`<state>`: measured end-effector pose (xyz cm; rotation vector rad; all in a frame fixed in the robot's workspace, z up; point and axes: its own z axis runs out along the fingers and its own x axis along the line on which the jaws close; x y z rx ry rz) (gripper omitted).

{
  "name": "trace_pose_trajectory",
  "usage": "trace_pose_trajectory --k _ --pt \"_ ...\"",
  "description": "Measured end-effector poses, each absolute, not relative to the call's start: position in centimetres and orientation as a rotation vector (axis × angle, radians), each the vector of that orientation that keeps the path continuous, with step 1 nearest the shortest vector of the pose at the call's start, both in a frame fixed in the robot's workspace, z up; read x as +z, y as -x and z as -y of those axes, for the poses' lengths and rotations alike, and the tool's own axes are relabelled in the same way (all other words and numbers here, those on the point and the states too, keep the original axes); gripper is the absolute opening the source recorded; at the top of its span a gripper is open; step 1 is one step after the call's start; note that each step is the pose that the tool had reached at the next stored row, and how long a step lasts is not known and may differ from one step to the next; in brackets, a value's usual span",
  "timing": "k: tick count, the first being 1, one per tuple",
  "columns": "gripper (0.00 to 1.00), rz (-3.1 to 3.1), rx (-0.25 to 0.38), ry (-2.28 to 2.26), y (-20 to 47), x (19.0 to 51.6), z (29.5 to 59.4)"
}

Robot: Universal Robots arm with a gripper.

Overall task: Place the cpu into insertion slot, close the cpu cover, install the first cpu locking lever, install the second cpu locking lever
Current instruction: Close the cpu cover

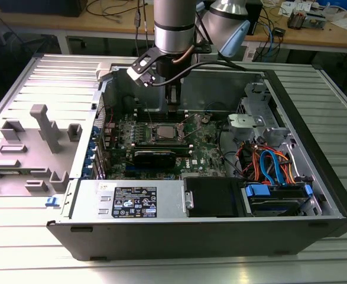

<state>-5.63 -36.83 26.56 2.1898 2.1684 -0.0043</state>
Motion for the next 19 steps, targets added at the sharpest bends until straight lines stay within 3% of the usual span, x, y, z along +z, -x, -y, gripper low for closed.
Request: trace_pose_trajectory --k 19 --pt "0.11 -2.169 -0.004 -2.19 3.1 26.6 36.8"
